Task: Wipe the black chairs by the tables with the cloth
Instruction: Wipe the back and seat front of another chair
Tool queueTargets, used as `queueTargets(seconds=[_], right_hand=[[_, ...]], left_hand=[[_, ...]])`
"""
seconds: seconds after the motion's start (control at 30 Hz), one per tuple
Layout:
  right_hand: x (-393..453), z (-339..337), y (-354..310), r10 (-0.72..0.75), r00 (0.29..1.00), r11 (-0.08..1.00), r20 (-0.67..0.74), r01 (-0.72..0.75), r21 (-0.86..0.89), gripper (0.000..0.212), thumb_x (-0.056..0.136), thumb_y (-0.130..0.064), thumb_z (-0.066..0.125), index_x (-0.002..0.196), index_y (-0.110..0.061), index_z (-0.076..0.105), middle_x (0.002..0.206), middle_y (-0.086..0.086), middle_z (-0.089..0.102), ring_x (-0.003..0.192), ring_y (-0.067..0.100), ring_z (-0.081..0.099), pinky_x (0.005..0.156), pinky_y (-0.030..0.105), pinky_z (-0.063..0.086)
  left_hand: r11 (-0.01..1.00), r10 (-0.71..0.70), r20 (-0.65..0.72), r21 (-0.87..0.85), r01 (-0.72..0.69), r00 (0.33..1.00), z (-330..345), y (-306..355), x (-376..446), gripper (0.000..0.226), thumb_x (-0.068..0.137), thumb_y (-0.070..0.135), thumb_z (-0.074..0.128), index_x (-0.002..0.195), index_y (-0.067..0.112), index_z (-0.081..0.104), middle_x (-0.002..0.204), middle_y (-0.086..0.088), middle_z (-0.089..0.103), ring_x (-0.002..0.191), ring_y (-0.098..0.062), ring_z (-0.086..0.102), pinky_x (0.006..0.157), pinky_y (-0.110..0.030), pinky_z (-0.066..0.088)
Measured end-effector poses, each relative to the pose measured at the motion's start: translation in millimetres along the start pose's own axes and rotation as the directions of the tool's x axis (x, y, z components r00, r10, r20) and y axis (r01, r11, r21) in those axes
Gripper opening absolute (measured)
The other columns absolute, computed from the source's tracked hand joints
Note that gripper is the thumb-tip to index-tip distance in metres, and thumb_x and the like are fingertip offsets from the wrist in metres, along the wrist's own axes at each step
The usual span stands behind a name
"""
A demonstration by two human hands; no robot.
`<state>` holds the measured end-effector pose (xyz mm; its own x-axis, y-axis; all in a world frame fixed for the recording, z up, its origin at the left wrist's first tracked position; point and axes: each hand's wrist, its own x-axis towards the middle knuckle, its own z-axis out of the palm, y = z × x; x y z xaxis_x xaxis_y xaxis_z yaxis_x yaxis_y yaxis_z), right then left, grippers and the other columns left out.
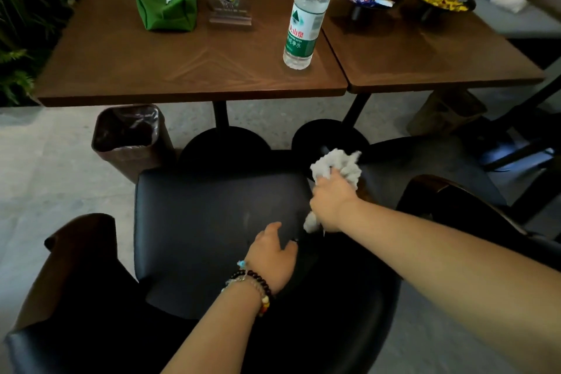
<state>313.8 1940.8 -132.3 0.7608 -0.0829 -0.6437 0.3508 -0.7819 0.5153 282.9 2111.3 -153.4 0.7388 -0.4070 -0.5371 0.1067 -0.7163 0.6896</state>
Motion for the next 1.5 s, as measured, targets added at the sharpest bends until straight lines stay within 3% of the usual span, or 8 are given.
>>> queueTargets(seconds=[0.2,0.37,0.6,0.73,0.93,1.17,1.33,1.5], right_hand=[[12,-10,36,0.418,0.908,0.695,0.001,-0.32,0.644,0.043,0.084,-0.045,0.062,0.117,-0.018,0.062,0.121,0.011,0.055,0.111,0.036,0.054,0.086,0.04,0.047],[-11,13,63,0.466,0.88,0.301,0.096,-0.26,0.917,0.017,0.083,-0.032,0.061,0.075,-0.018,0.056,0.08,0.003,0.058,0.073,0.023,0.057,0.057,0.029,0.041],[-98,36,29,0.368,0.871,0.595,-0.325,0.048,0.802,0.012,0.079,-0.017,0.059,0.089,-0.023,0.062,0.103,-0.007,0.061,0.099,0.015,0.057,0.077,0.031,0.048],[-130,48,13,0.325,0.863,0.651,-0.387,0.093,0.754,0.015,0.079,-0.025,0.057,0.091,-0.026,0.066,0.102,-0.011,0.061,0.098,0.01,0.056,0.064,0.017,0.039],[-111,22,28,0.233,0.943,0.661,-0.237,0.025,0.75,0.012,0.08,-0.036,0.05,0.077,-0.026,0.055,0.103,-0.006,0.056,0.108,0.021,0.052,0.086,0.039,0.051],[-122,-4,-9,0.093,0.99,0.618,-0.107,0.027,0.786,0.021,0.074,-0.027,0.064,0.059,-0.017,0.055,0.07,0.001,0.058,0.076,0.025,0.062,0.064,0.041,0.052],[-149,4,-12,0.126,0.972,0.602,-0.198,0.084,0.794,0.026,0.067,-0.042,0.058,0.056,-0.019,0.055,0.063,-0.003,0.059,0.065,0.018,0.059,0.055,0.039,0.048],[-151,25,-8,0.144,0.935,0.708,-0.325,0.132,0.694,0.029,0.071,-0.061,0.054,0.068,-0.032,0.05,0.085,-0.012,0.054,0.097,0.014,0.051,0.102,0.038,0.032]], left_hand=[[0.998,0.025,0.046,-0.052,-0.023,0.999,-3,4,-3,0.053,0.097,0.035,0.049,0.146,0.022,0.032,0.139,-0.007,0.046,0.117,-0.022,0.054,0.1,-0.033,0.044],[0.997,0.039,0.044,-0.062,-0.036,0.998,1,8,-2,0.054,0.097,0.038,0.048,0.146,0.023,0.032,0.145,-0.004,0.042,0.123,-0.02,0.05,0.101,-0.03,0.042],[0.996,0.065,0.028,-0.068,-0.063,0.997,6,8,-6,0.05,0.097,0.037,0.049,0.143,0.024,0.037,0.143,-0.002,0.047,0.122,-0.016,0.052,0.086,-0.018,0.036],[0.995,0.083,0.018,-0.048,-0.082,0.996,5,11,-12,0.048,0.097,0.036,0.049,0.143,0.024,0.039,0.143,-0.002,0.048,0.124,-0.018,0.051,0.097,-0.024,0.041],[0.995,0.099,0.036,0.017,-0.1,0.994,-7,12,-29,0.052,0.096,0.041,0.049,0.145,0.025,0.036,0.146,-0.002,0.043,0.124,-0.02,0.05,0.101,-0.028,0.041],[0.979,0.184,0.1,0.066,-0.191,0.978,-26,13,-76,0.053,0.094,0.043,0.052,0.143,0.027,0.038,0.138,0.002,0.05,0.12,-0.013,0.052,0.099,-0.025,0.042],[0.952,0.228,0.079,0.191,-0.239,0.97,-32,0,-111,0.053,0.095,0.046,0.049,0.144,0.03,0.037,0.14,0.005,0.049,0.122,-0.01,0.051,0.103,-0.024,0.039],[0.911,0.228,-0.002,0.354,-0.212,0.974,-36,-30,-149,0.057,0.094,0.051,0.045,0.146,0.029,0.033,0.145,0.009,0.043,0.129,-0.008,0.044,0.106,-0.02,0.034]])
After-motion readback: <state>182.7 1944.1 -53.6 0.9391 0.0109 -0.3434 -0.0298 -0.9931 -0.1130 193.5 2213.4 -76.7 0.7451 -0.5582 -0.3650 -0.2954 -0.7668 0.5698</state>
